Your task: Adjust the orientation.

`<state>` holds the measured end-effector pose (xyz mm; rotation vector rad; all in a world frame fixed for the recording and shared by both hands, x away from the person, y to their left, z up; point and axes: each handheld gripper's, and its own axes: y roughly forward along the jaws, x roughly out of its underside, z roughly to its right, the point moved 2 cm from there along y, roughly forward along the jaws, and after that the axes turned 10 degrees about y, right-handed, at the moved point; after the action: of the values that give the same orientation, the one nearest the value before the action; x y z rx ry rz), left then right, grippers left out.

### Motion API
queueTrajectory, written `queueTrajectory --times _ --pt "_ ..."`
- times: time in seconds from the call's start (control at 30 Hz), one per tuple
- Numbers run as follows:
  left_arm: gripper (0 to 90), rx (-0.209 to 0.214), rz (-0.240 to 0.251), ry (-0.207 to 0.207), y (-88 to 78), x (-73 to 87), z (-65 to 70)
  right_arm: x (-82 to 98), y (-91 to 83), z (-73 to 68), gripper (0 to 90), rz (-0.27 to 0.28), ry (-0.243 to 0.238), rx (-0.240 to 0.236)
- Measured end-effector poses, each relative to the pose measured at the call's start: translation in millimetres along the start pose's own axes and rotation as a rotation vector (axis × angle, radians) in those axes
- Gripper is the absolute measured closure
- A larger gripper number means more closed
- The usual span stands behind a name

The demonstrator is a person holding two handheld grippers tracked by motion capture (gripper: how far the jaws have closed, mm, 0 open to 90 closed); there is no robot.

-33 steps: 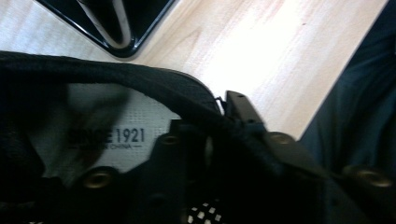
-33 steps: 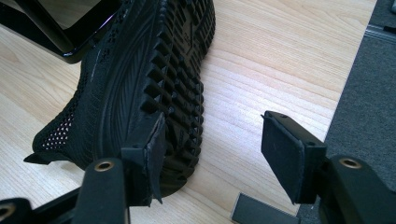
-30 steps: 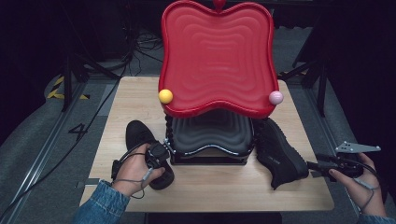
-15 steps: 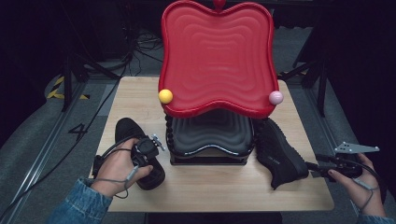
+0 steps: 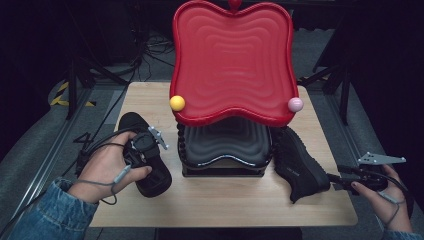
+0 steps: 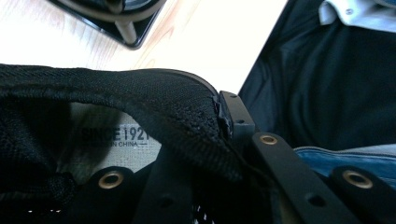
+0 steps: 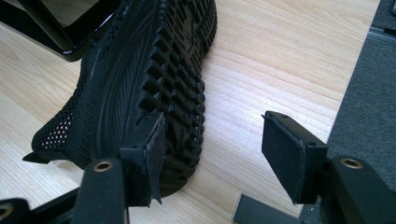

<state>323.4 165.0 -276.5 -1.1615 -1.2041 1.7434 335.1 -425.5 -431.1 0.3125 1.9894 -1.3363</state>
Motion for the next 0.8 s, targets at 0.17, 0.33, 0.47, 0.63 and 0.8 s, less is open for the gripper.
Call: queueTrajectory --times 0.17,0.33,0.47,0.63,0.8 --pt "84.5 -0.007 -0.005 0.025 -17.7 -4.9 5.5 0.7 0.9 0.3 40.5 -0.001 0.004 0.001" --pt "84.6 -0.003 0.012 0.051 -33.7 -8.0 8.7 1.9 3.1 1.7 40.3 -0.005 0.002 0.002" --pt "84.5 -0.030 0.008 0.060 -45.4 -11.3 12.3 2.1 3.3 1.8 40.3 -0.006 0.004 0.003" --pt "84.4 -0.073 -0.025 0.097 -65.3 -17.7 19.2 2.1 3.3 1.9 40.2 -0.006 0.004 0.004" --pt "84.4 -0.099 -0.001 0.109 -85.5 -22.0 24.5 2.9 4.1 2.3 40.1 -0.009 0.010 0.003"
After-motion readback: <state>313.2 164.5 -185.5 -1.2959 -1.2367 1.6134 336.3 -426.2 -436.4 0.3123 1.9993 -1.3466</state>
